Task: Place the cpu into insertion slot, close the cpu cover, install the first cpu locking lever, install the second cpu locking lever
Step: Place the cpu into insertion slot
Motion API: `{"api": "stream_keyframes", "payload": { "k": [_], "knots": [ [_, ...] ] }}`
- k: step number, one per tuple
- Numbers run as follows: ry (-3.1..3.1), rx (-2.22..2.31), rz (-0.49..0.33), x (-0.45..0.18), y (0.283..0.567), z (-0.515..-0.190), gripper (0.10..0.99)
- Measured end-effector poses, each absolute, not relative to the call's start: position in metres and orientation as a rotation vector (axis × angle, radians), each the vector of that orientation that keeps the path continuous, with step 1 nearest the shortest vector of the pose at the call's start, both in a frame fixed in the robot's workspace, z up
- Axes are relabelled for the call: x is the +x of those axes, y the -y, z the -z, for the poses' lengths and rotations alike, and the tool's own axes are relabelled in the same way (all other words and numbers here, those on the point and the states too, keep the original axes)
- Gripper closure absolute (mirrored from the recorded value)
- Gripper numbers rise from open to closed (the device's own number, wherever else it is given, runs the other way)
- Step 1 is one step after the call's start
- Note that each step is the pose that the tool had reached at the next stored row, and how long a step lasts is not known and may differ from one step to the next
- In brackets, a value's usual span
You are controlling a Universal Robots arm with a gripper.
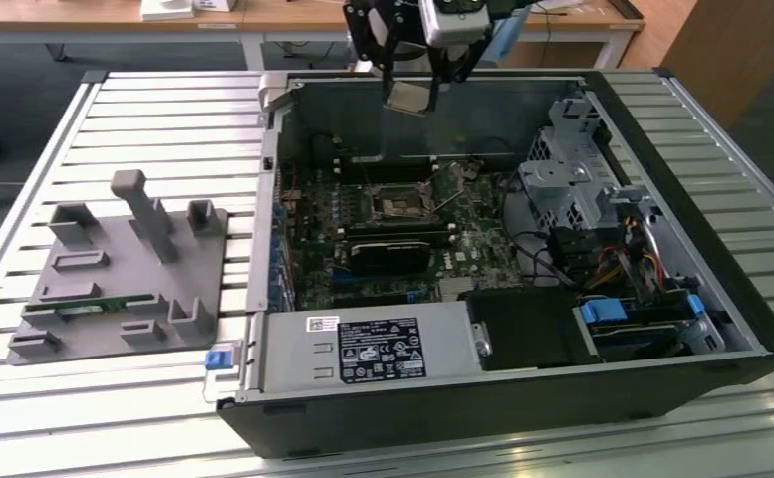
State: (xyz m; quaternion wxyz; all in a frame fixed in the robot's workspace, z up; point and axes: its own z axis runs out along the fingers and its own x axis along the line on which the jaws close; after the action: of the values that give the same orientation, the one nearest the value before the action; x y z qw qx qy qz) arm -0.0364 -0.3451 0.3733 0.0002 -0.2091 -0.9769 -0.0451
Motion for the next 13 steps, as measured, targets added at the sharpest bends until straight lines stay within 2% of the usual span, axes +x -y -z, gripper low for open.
{"api": "stream_keyframes", "payload": {
  "k": [13],
  "knots": [
    [3.008, -0.921, 0.142, -0.0365, 0.3451, -0.3726, 0.549]
  ]
}}
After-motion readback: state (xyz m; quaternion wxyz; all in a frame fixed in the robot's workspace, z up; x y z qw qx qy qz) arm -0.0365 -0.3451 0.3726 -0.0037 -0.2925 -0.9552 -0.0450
